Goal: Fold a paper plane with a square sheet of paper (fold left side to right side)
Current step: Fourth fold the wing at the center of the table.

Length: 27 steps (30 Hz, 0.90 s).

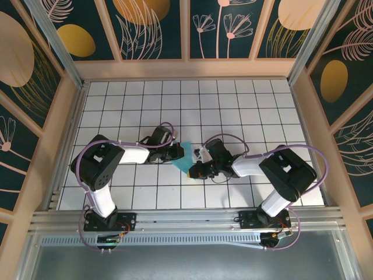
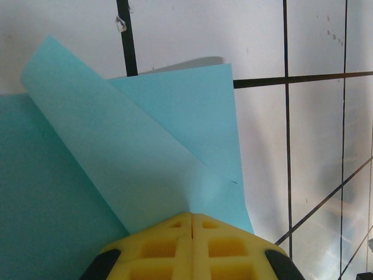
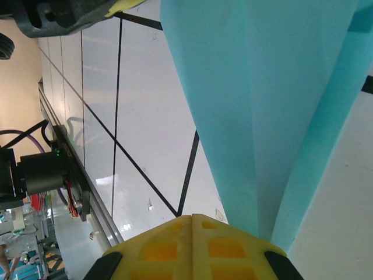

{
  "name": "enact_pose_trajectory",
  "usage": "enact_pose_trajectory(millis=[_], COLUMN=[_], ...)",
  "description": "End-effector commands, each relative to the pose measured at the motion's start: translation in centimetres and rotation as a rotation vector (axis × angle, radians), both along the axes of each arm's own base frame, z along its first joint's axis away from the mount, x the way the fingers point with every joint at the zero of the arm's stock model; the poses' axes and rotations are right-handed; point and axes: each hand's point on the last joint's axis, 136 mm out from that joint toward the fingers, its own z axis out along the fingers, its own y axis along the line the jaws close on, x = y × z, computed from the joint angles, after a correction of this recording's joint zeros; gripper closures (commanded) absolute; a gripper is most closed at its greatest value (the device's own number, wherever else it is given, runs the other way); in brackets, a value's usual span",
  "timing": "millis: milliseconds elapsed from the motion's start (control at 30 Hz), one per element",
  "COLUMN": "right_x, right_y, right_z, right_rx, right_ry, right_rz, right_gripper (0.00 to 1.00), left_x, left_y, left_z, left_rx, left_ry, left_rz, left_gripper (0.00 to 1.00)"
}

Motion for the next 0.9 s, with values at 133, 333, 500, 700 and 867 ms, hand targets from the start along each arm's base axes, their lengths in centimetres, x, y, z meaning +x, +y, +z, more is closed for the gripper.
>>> enact_pose_trajectory(millis=[133, 333, 500, 700, 867], right_x=[1.8, 3.2, 2.9, 2.4, 2.1], right_y=[-0.1, -2.4, -3.0, -2.5, -1.7], right_z=[2.6, 3.4, 2.2, 0.8, 0.7], right_rx=[0.013, -0.059, -0.102, -0.155, -0.142], right_ry=[-0.085, -0.141, -0.12, -0.097, -0.093], right_rz=[-0.022, -0.071, -0.08, -0.046, -0.022], right_gripper=[1.0, 0.9, 0.85, 0.84, 0.85], left_x=[-2.1, -2.0, -2.0, -1.9, -2.0], left_y=[3.6, 3.6, 3.5, 3.5, 3.5], left_z=[-4.4, -4.4, -4.4, -4.3, -4.4], left_rx=[0.189, 0.188, 0.183, 0.183, 0.187], left_ry=[0.109, 0.109, 0.108, 0.106, 0.108], left_rz=[0.041, 0.043, 0.045, 0.043, 0.043], left_gripper=[1.0, 1.0, 1.0, 1.0, 1.0])
